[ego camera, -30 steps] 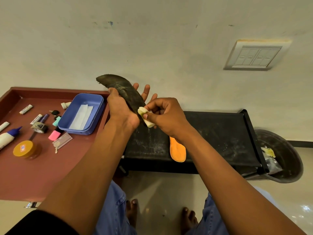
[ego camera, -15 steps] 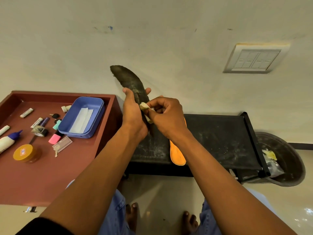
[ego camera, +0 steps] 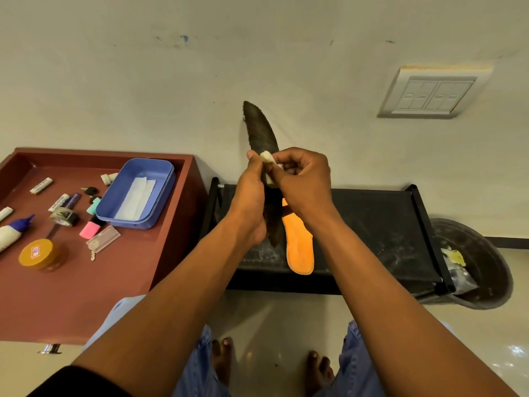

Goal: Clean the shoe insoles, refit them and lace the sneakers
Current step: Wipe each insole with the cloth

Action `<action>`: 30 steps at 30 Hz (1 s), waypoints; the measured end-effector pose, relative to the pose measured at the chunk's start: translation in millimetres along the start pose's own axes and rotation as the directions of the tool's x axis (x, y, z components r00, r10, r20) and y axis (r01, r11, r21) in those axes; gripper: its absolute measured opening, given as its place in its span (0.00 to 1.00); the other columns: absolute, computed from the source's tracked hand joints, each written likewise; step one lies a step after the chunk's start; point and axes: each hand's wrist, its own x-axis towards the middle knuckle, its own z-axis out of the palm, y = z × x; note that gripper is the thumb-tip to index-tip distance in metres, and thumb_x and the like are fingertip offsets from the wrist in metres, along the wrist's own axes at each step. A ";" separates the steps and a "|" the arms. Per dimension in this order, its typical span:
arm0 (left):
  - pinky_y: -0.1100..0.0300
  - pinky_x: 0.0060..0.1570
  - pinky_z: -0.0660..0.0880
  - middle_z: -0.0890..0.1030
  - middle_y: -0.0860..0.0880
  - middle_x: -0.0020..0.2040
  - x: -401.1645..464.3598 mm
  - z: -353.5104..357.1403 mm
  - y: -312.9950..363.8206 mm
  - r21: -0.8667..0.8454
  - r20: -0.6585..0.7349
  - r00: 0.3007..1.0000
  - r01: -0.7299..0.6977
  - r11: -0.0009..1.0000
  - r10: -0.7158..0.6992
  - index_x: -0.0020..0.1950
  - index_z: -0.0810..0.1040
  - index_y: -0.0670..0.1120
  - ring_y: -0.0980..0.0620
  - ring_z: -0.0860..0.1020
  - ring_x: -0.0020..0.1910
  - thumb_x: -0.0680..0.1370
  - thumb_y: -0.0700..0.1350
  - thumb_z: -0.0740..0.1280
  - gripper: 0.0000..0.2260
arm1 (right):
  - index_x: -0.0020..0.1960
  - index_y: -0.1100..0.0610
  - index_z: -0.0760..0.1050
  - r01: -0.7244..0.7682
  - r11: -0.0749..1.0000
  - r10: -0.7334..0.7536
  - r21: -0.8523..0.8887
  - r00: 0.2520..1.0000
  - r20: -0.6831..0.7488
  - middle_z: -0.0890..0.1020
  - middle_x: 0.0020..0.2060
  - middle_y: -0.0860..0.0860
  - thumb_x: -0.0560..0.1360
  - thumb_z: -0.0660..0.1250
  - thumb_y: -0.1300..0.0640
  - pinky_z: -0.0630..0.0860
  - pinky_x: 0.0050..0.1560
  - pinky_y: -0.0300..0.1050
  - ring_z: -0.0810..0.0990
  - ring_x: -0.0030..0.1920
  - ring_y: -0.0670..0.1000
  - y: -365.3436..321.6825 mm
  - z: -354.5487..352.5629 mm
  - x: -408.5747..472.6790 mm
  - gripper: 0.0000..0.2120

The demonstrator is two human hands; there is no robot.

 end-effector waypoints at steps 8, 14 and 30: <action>0.53 0.54 0.81 0.87 0.42 0.52 8.8 -8.5 5.8 0.033 -0.063 0.997 -0.041 0.999 0.043 0.59 0.83 0.44 0.49 0.86 0.52 0.83 0.67 0.50 0.32 | 0.46 0.51 0.85 0.043 0.998 -0.043 -0.035 0.999 0.006 0.85 0.38 0.45 0.74 0.76 0.59 0.85 0.44 0.47 0.85 0.39 0.46 -3.5 10.1 -6.0 0.04; 0.51 0.54 0.82 0.87 0.46 0.55 3.5 -0.2 -5.2 0.176 0.086 0.996 -0.036 0.984 0.021 0.57 0.82 0.51 0.48 0.85 0.55 0.84 0.65 0.48 0.27 | 0.46 0.49 0.83 -0.032 0.998 0.046 0.062 0.972 -0.229 0.85 0.40 0.44 0.75 0.75 0.57 0.84 0.46 0.47 0.84 0.42 0.44 -7.5 0.7 9.9 0.03; 0.57 0.38 0.78 0.83 0.46 0.58 16.9 -14.1 9.9 0.235 0.051 0.982 -0.191 0.953 0.184 0.73 0.71 0.57 0.49 0.85 0.42 0.85 0.56 0.60 0.17 | 0.48 0.62 0.85 -0.270 0.945 0.239 0.184 0.955 0.173 0.85 0.40 0.58 0.74 0.73 0.65 0.73 0.30 0.41 0.80 0.34 0.50 -6.7 -13.9 8.4 0.03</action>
